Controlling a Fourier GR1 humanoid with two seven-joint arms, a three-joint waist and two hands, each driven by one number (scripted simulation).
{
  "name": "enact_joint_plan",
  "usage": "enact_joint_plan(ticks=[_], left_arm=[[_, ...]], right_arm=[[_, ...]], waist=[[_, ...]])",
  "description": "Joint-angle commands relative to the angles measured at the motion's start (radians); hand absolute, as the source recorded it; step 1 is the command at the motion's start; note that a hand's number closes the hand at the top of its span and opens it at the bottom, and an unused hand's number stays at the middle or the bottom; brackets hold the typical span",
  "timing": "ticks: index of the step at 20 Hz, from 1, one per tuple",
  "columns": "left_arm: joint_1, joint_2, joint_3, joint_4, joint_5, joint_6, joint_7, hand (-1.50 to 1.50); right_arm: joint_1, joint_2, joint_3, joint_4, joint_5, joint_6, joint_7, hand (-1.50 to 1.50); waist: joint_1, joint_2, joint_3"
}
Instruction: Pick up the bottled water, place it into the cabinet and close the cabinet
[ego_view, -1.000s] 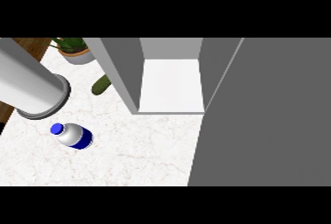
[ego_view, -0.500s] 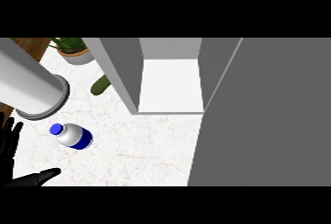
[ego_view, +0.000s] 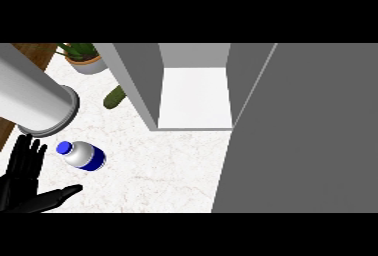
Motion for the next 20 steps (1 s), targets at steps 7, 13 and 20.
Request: enact_joint_plan(ticks=[7, 13, 20], left_arm=[[-0.137, 0.062, 0.05, 0.448, -0.025, -0.059, -0.266, -1.5], [-0.179, 0.057, 0.048, 0.645, -0.05, -0.071, -0.45, -1.5], [-0.281, 0.122, 0.096, 0.838, -0.026, -0.076, -0.556, -1.5]], right_arm=[[0.002, -0.051, 0.006, -0.072, 0.087, -0.021, 0.019, -1.5], [-0.014, -0.068, 0.008, -0.072, 0.093, -0.03, 0.043, -1.5], [-0.041, -0.057, 0.026, -0.106, 0.107, -0.082, 0.099, -1.5]], waist=[[-0.006, 0.002, -0.001], [-0.002, 0.001, 0.0], [-0.002, 0.001, -0.001]])
